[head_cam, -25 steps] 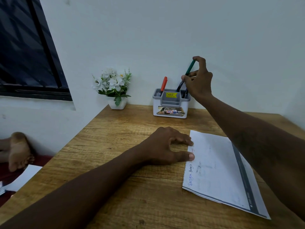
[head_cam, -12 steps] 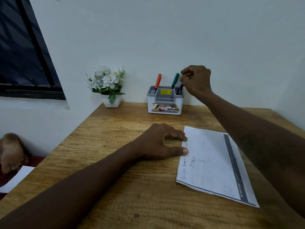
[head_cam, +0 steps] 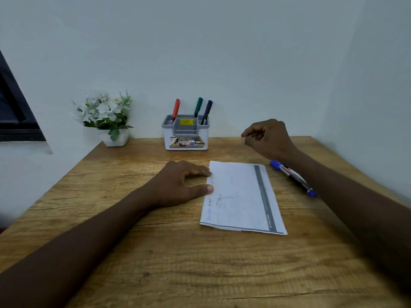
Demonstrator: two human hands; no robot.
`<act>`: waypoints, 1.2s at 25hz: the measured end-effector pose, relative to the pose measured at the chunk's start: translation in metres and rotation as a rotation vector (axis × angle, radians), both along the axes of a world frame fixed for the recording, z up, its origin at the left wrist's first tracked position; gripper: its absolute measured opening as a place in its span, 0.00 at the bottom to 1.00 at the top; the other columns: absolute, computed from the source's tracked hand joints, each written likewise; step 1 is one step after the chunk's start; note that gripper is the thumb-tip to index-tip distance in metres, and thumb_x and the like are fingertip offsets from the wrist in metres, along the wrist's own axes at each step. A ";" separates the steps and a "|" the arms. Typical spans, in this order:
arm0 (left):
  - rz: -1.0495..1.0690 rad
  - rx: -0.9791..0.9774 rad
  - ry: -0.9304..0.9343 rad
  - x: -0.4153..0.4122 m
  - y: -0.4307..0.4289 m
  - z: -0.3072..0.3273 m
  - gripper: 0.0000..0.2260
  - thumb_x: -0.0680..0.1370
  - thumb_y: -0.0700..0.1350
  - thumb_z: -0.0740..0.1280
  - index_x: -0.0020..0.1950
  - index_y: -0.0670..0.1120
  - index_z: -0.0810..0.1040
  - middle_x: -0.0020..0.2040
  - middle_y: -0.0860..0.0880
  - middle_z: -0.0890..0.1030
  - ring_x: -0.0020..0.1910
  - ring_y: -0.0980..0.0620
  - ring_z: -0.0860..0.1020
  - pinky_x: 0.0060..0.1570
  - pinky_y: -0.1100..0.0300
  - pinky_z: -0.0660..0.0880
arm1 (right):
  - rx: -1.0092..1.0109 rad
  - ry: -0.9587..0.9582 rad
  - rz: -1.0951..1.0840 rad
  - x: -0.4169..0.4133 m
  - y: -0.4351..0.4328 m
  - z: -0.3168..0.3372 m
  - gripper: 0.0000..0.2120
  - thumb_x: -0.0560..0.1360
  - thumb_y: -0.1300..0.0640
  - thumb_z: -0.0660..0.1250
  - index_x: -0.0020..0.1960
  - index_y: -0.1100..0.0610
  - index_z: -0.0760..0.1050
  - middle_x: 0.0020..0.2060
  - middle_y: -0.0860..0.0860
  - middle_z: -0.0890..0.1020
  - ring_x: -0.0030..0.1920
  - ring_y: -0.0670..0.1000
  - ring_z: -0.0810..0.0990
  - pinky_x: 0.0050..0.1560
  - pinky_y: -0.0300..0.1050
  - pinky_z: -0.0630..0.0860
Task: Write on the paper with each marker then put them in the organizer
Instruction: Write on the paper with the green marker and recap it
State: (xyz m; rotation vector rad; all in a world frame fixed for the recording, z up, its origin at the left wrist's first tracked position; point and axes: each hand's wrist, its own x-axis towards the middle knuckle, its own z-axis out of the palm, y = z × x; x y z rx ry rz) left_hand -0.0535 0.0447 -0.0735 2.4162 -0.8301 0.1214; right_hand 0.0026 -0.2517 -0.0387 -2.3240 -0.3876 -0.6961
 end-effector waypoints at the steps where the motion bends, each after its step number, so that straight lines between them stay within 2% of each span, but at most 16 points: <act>1: 0.002 0.015 -0.004 0.000 0.000 0.000 0.23 0.74 0.64 0.72 0.66 0.58 0.80 0.66 0.63 0.79 0.65 0.66 0.75 0.68 0.59 0.72 | -0.021 0.034 -0.008 -0.006 -0.008 -0.002 0.01 0.72 0.60 0.78 0.43 0.56 0.87 0.33 0.41 0.84 0.32 0.34 0.80 0.39 0.24 0.72; 4: -0.004 0.041 -0.019 0.001 -0.001 0.001 0.21 0.77 0.62 0.68 0.69 0.58 0.79 0.67 0.61 0.79 0.65 0.64 0.75 0.67 0.61 0.72 | -0.043 0.155 -0.090 -0.017 -0.039 -0.002 0.02 0.72 0.56 0.79 0.42 0.54 0.88 0.35 0.45 0.87 0.36 0.37 0.82 0.39 0.23 0.72; 7: 0.004 0.020 -0.016 0.002 -0.002 0.001 0.18 0.82 0.57 0.61 0.71 0.56 0.77 0.68 0.59 0.79 0.63 0.65 0.75 0.56 0.72 0.69 | -0.025 0.221 -0.237 -0.022 -0.070 0.007 0.02 0.72 0.57 0.77 0.44 0.55 0.88 0.40 0.48 0.88 0.45 0.45 0.84 0.41 0.32 0.73; 9: 0.012 0.033 -0.013 0.003 -0.002 0.001 0.18 0.83 0.56 0.60 0.72 0.56 0.76 0.68 0.59 0.78 0.63 0.64 0.74 0.53 0.74 0.67 | -0.055 0.273 -0.327 -0.022 -0.085 0.012 0.03 0.72 0.58 0.77 0.44 0.56 0.88 0.42 0.49 0.88 0.49 0.47 0.83 0.44 0.37 0.74; 12: 0.004 0.062 -0.019 0.005 0.000 -0.001 0.20 0.81 0.59 0.63 0.73 0.58 0.74 0.69 0.59 0.78 0.66 0.62 0.74 0.60 0.66 0.70 | -0.101 0.414 -0.431 -0.018 -0.098 0.013 0.04 0.71 0.55 0.78 0.44 0.55 0.88 0.45 0.51 0.88 0.51 0.51 0.83 0.52 0.48 0.80; 16: 0.020 0.118 -0.022 0.004 -0.001 -0.002 0.25 0.76 0.65 0.65 0.72 0.60 0.73 0.70 0.61 0.76 0.69 0.60 0.72 0.71 0.50 0.69 | -0.175 0.620 -0.489 -0.015 -0.097 0.007 0.13 0.70 0.47 0.80 0.44 0.57 0.87 0.40 0.55 0.87 0.44 0.57 0.87 0.52 0.53 0.85; 18: 0.014 0.116 -0.024 0.005 -0.001 -0.002 0.24 0.76 0.65 0.66 0.71 0.60 0.75 0.69 0.62 0.77 0.69 0.60 0.72 0.71 0.48 0.69 | -0.180 0.622 -0.510 -0.013 -0.094 0.006 0.15 0.70 0.47 0.79 0.45 0.59 0.87 0.40 0.57 0.87 0.44 0.58 0.88 0.52 0.53 0.85; 21: -0.003 0.099 -0.013 0.006 -0.001 -0.002 0.22 0.77 0.64 0.67 0.68 0.60 0.77 0.67 0.63 0.78 0.68 0.61 0.73 0.70 0.47 0.71 | -0.183 0.667 -0.535 -0.014 -0.085 0.007 0.18 0.70 0.47 0.78 0.47 0.63 0.85 0.43 0.59 0.87 0.43 0.58 0.87 0.44 0.48 0.82; 24: -0.005 0.101 -0.016 0.005 -0.001 -0.002 0.22 0.76 0.64 0.67 0.68 0.60 0.78 0.67 0.63 0.78 0.68 0.61 0.73 0.71 0.48 0.71 | 0.047 0.723 -0.547 -0.016 -0.081 0.007 0.17 0.68 0.52 0.79 0.48 0.64 0.82 0.38 0.57 0.84 0.35 0.54 0.81 0.35 0.45 0.77; 27: -0.003 0.106 -0.025 0.005 -0.001 -0.002 0.22 0.76 0.65 0.66 0.68 0.60 0.77 0.67 0.64 0.78 0.68 0.62 0.73 0.71 0.48 0.70 | 0.042 0.656 -0.543 -0.016 -0.082 0.002 0.19 0.66 0.51 0.79 0.48 0.63 0.83 0.39 0.55 0.82 0.41 0.55 0.82 0.38 0.47 0.76; 30: -0.013 0.099 -0.012 0.003 0.000 -0.001 0.20 0.76 0.65 0.67 0.67 0.62 0.78 0.66 0.65 0.78 0.68 0.63 0.73 0.70 0.49 0.71 | -0.008 0.451 -0.488 -0.022 -0.073 0.006 0.11 0.66 0.50 0.76 0.40 0.59 0.85 0.39 0.56 0.86 0.46 0.58 0.84 0.41 0.48 0.77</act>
